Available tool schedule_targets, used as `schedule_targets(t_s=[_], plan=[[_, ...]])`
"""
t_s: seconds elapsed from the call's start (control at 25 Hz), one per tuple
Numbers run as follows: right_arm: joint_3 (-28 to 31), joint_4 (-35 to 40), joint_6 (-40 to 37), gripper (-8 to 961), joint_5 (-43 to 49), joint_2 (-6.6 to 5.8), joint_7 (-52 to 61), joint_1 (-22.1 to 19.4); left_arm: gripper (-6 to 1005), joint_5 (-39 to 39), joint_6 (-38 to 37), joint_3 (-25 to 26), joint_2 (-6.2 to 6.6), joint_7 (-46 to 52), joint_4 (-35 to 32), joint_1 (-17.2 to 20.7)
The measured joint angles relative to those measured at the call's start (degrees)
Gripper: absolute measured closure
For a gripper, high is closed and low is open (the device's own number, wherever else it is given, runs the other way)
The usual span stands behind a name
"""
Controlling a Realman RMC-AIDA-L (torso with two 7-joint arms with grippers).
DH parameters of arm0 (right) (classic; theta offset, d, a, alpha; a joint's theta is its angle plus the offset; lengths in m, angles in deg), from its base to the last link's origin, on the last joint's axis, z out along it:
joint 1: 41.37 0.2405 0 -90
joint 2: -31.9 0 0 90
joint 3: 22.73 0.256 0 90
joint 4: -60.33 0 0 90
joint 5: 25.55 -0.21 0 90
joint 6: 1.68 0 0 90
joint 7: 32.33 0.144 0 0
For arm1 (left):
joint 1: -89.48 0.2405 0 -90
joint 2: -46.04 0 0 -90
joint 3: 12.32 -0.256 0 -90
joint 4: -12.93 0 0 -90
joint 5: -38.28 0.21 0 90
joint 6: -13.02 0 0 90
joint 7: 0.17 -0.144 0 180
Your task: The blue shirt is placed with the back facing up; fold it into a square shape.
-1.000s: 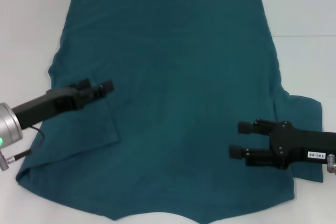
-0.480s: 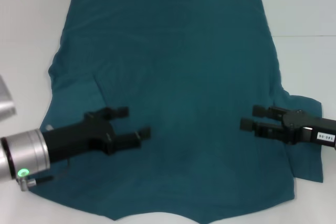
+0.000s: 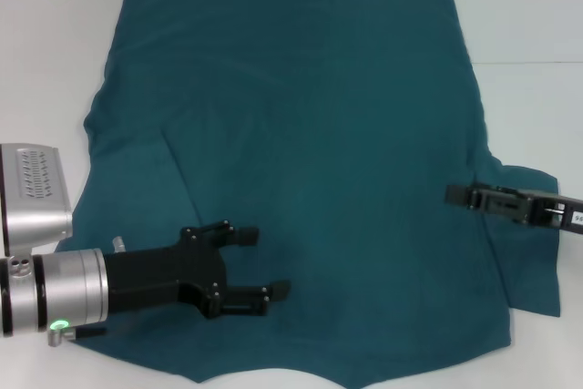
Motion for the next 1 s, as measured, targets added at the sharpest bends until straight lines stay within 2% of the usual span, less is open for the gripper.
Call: schedule_targets(t_s=[0.2,0.48,1.0], plan=[[-0.61,3.64,0.43,68,1.48,-0.5,10.25,-0.74,63,-0.02,0.0,0.33,0.1,0.31,-0.17,-0.02],[-0.61,4.5,0.78,69,1.98,-1.74,19.82,-2.42,65,-0.43,0.0,0.61,0.09,2.44,-1.66,-0.01],[0.0,9.0,0.43,70,2.49,-1.88,30.4,-6.98,65,-0.47,-1.09,0.55,0.13,3.27,-2.6,0.24]])
